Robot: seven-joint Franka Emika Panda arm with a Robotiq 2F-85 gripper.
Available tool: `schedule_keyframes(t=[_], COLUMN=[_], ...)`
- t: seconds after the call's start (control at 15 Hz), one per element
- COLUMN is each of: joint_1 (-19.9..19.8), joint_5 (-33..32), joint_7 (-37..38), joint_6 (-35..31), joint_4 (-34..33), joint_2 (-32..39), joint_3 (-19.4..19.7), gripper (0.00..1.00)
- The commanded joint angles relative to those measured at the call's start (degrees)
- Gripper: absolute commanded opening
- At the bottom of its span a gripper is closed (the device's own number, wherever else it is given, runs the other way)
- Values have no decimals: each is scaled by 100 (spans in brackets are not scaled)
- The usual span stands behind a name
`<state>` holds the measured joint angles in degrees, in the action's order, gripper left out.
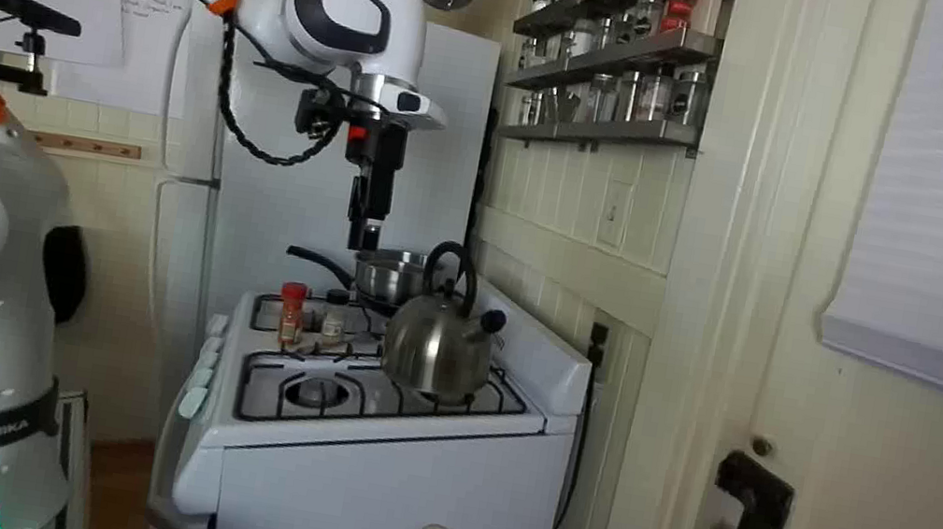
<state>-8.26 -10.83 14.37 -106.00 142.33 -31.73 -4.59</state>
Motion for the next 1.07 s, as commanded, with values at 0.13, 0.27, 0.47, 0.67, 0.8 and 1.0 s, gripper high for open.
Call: schedule_keyframes(t=[0.13,0.27,0.47,0.67,0.8,1.0], joint_1=[111,111,111,201,427,801], joint_5=[-48,-48,-48,42,230,688], joint_7=[43,43,43,133,403,1071], joint_6=[21,21,21,1,-20,209], joint_4=[-12,-12,-12,-47,-109,-404], joint_2=[8,8,8,3,-41,43], joint_3=[96,96,96,7,-247,-696], gripper=[100,100,100,100,100,100])
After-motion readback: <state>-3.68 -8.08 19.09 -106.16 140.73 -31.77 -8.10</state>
